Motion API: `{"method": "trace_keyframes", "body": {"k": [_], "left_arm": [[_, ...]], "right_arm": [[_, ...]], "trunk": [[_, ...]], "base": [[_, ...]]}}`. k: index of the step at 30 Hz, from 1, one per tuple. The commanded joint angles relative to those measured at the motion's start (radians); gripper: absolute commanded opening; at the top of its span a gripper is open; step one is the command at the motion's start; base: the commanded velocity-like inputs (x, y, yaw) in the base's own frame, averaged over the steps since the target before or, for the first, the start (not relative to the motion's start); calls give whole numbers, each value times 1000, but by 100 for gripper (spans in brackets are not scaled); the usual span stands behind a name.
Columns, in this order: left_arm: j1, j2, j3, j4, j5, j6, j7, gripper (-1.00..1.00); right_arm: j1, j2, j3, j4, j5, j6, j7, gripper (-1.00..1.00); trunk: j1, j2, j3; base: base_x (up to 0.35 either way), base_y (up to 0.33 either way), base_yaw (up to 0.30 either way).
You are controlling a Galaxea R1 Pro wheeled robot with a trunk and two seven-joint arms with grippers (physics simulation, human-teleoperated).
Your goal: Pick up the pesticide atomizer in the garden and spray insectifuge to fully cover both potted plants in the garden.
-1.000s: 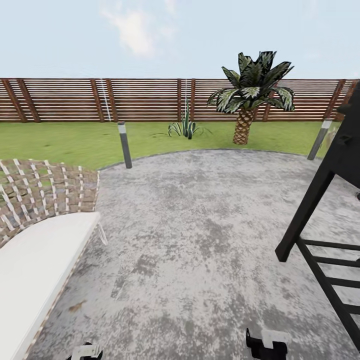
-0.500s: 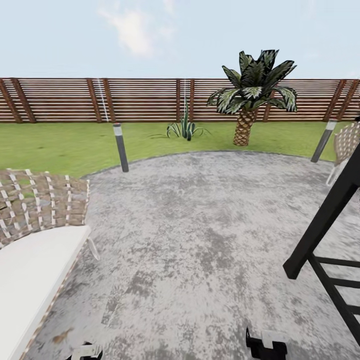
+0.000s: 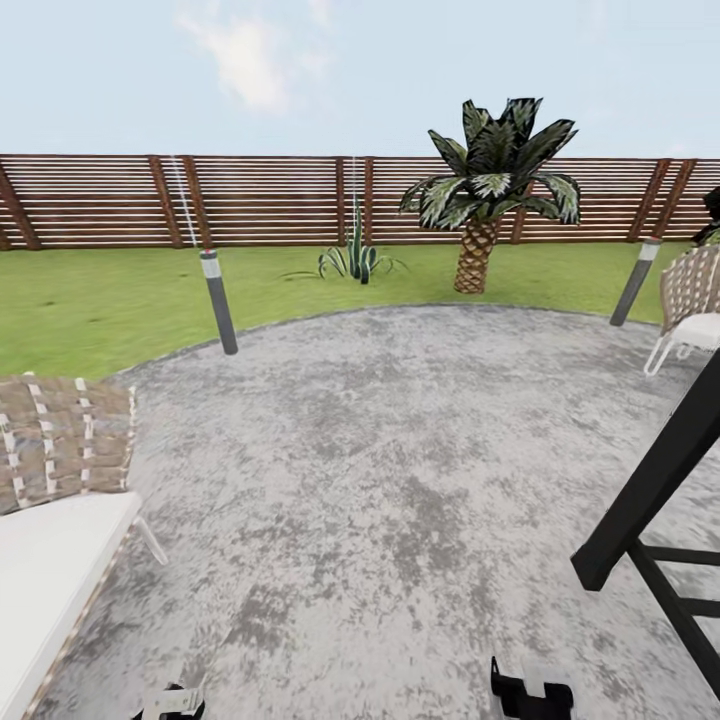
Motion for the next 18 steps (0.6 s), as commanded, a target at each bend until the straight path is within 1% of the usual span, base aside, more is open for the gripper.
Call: {"method": "trace_keyframes", "body": {"k": [1, 18], "left_arm": [[-1, 0, 9, -1, -2, -2, -8, -100], [-1, 0, 9, -1, -1, -1, -8, -100]], "right_arm": [[-1, 0, -6, 1, 11, -3, -5, 100], [5, 0, -4, 1, 12, -4, -4, 100]], "trunk": [[0, 0, -1], [0, 0, -1]], "base": [[340, 0, 0], [340, 0, 0]]}}
